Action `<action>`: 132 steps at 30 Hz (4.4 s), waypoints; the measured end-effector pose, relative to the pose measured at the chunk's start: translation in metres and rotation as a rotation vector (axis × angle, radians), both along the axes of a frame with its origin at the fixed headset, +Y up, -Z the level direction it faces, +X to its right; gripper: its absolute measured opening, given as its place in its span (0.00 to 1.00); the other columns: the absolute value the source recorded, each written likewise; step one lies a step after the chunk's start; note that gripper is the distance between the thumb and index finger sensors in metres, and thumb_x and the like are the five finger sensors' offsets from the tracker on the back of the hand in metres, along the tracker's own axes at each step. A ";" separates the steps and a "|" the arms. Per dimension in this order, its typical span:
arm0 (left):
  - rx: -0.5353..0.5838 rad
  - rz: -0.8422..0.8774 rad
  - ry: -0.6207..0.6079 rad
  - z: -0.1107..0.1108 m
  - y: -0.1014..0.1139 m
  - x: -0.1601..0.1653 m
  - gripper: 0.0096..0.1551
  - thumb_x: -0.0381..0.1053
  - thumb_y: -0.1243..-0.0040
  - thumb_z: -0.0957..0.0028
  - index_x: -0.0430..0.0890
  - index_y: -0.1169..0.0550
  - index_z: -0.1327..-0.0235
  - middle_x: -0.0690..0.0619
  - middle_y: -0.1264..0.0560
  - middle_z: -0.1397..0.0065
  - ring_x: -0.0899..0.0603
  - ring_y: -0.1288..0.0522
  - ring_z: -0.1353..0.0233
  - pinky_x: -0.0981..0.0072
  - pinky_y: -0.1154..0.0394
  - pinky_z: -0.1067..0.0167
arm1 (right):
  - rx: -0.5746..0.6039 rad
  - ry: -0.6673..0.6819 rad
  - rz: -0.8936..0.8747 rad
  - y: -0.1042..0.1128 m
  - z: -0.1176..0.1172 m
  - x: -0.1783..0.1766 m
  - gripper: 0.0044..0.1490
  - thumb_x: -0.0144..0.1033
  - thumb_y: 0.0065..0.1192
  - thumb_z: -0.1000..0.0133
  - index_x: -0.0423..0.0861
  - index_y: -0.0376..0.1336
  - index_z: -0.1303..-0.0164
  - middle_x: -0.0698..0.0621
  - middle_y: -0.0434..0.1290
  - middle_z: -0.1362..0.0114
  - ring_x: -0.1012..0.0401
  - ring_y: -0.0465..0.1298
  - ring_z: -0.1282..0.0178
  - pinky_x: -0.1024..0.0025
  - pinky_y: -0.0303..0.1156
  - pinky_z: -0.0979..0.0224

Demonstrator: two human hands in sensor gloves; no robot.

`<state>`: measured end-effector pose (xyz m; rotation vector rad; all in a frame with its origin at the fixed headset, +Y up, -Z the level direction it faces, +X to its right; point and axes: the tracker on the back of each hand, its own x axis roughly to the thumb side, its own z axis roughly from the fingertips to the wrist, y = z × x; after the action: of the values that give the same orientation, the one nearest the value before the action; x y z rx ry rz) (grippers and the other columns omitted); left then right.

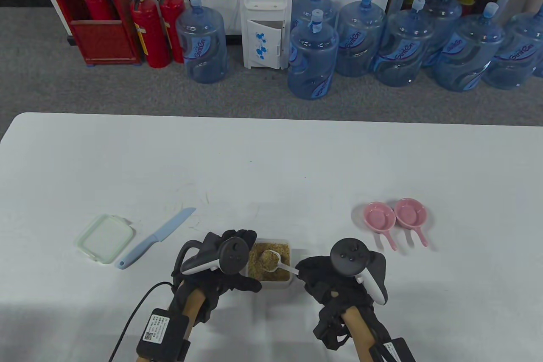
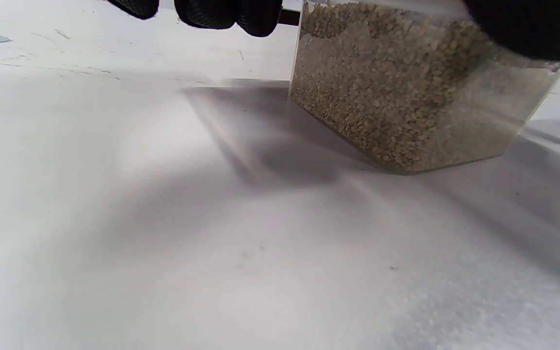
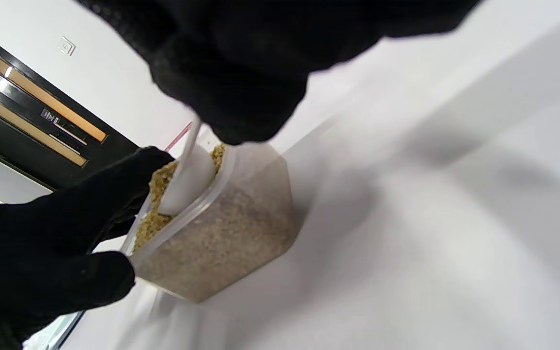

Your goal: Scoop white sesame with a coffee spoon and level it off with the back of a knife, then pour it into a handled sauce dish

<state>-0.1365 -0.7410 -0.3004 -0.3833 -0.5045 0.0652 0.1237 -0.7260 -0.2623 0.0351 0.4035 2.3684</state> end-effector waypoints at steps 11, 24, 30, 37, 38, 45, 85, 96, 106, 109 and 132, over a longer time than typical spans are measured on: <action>0.001 0.030 0.046 -0.005 0.019 -0.016 0.70 0.77 0.44 0.60 0.45 0.55 0.12 0.44 0.53 0.08 0.30 0.51 0.09 0.30 0.48 0.18 | 0.006 -0.009 -0.021 0.001 0.000 0.005 0.25 0.38 0.60 0.37 0.42 0.74 0.36 0.49 0.84 0.62 0.68 0.77 0.79 0.70 0.78 0.70; 0.017 -0.289 0.528 -0.031 0.041 -0.137 0.55 0.68 0.40 0.49 0.49 0.45 0.12 0.45 0.44 0.10 0.32 0.41 0.12 0.37 0.41 0.20 | 0.022 -0.003 -0.005 0.002 0.000 0.008 0.25 0.38 0.60 0.37 0.42 0.74 0.35 0.49 0.84 0.61 0.68 0.77 0.78 0.70 0.78 0.70; -0.020 -0.538 0.610 -0.036 0.007 -0.155 0.43 0.63 0.40 0.44 0.51 0.37 0.16 0.48 0.39 0.14 0.36 0.36 0.16 0.39 0.39 0.21 | 0.021 0.005 -0.009 0.002 0.000 0.009 0.25 0.38 0.60 0.37 0.42 0.74 0.35 0.49 0.84 0.61 0.68 0.77 0.78 0.70 0.78 0.70; 0.003 -0.591 0.649 -0.043 -0.010 -0.154 0.35 0.60 0.39 0.42 0.51 0.30 0.22 0.50 0.33 0.19 0.38 0.32 0.20 0.41 0.35 0.23 | 0.015 0.011 -0.015 0.002 0.000 0.011 0.25 0.38 0.59 0.37 0.42 0.74 0.35 0.49 0.84 0.61 0.68 0.77 0.78 0.69 0.78 0.70; 0.008 -0.588 0.656 -0.044 -0.012 -0.153 0.33 0.59 0.39 0.41 0.51 0.29 0.23 0.50 0.33 0.20 0.38 0.31 0.20 0.41 0.35 0.24 | 0.013 0.012 -0.016 0.002 0.000 0.011 0.25 0.38 0.59 0.36 0.42 0.74 0.35 0.49 0.84 0.61 0.68 0.77 0.78 0.69 0.78 0.70; -0.019 -0.578 0.620 -0.054 -0.014 -0.154 0.28 0.57 0.38 0.43 0.49 0.25 0.32 0.51 0.31 0.23 0.38 0.32 0.20 0.39 0.36 0.23 | 0.016 0.012 -0.022 0.003 0.000 0.012 0.25 0.38 0.59 0.36 0.42 0.74 0.34 0.49 0.83 0.61 0.68 0.77 0.78 0.69 0.78 0.69; 0.040 0.196 0.119 0.044 0.048 0.007 0.22 0.58 0.43 0.37 0.46 0.24 0.37 0.52 0.17 0.46 0.48 0.15 0.50 0.44 0.25 0.33 | 0.021 0.009 -0.033 0.004 0.000 0.014 0.25 0.38 0.59 0.36 0.42 0.73 0.33 0.49 0.83 0.60 0.68 0.77 0.77 0.69 0.78 0.69; 0.020 0.134 0.077 0.051 0.034 0.029 0.22 0.58 0.43 0.37 0.46 0.24 0.37 0.52 0.17 0.46 0.48 0.15 0.50 0.44 0.25 0.33 | 0.024 0.014 -0.033 0.004 0.000 0.013 0.25 0.38 0.59 0.36 0.42 0.73 0.33 0.49 0.83 0.60 0.68 0.77 0.77 0.69 0.78 0.69; 0.005 0.107 0.108 0.049 0.031 0.026 0.22 0.58 0.43 0.37 0.47 0.25 0.37 0.52 0.17 0.46 0.48 0.16 0.50 0.44 0.26 0.33 | 0.027 0.019 -0.035 0.005 0.002 0.013 0.25 0.38 0.59 0.36 0.42 0.73 0.33 0.49 0.83 0.60 0.68 0.77 0.77 0.69 0.77 0.69; -0.012 0.101 0.117 0.047 0.030 0.023 0.22 0.58 0.43 0.37 0.47 0.25 0.37 0.52 0.17 0.46 0.48 0.16 0.50 0.44 0.26 0.33 | 0.027 0.021 -0.030 0.005 0.002 0.013 0.25 0.38 0.59 0.36 0.42 0.73 0.33 0.49 0.83 0.60 0.68 0.77 0.77 0.69 0.77 0.69; -0.031 0.075 0.199 0.038 0.025 -0.001 0.22 0.58 0.43 0.37 0.48 0.25 0.37 0.52 0.18 0.45 0.47 0.16 0.49 0.44 0.26 0.32 | 0.030 0.034 -0.036 0.006 0.004 0.016 0.25 0.38 0.59 0.36 0.42 0.73 0.33 0.49 0.83 0.60 0.68 0.77 0.77 0.69 0.77 0.69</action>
<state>-0.1377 -0.7164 -0.2625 -0.3834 -0.3211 0.1818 0.1392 -0.7200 -0.2580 0.0958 0.3809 2.3410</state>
